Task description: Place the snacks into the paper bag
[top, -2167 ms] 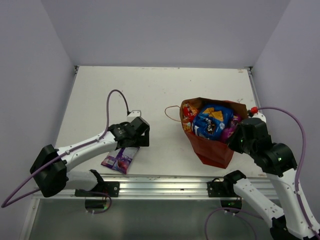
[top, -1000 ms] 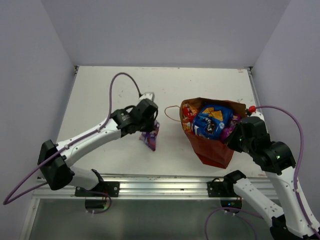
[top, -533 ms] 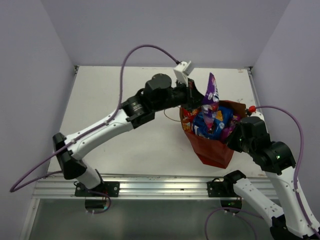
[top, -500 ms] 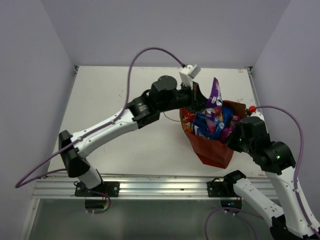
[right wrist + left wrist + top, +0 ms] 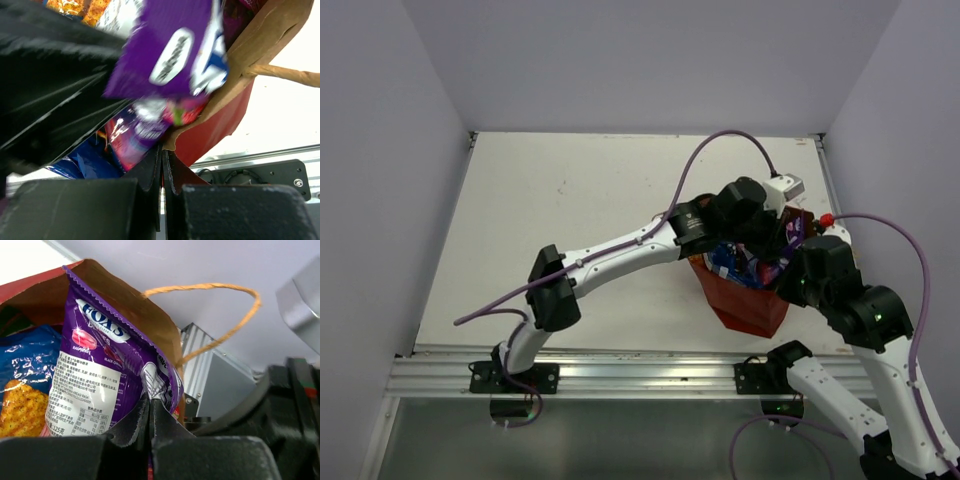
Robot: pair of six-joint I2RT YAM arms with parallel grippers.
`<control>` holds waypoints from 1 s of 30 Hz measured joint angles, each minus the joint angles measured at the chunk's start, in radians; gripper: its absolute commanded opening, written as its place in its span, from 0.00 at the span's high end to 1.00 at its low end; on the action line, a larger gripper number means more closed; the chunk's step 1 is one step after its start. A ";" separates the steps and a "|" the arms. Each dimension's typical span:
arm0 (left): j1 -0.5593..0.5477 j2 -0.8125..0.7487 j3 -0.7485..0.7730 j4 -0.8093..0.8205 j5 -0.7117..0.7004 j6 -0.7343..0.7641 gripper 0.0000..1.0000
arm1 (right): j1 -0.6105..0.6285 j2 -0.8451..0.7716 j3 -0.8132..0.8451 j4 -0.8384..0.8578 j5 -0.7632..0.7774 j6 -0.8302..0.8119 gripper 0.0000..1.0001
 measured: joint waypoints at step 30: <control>0.034 -0.359 -0.202 -0.200 -0.509 -0.032 0.00 | 0.000 0.000 0.000 0.002 0.000 0.000 1.00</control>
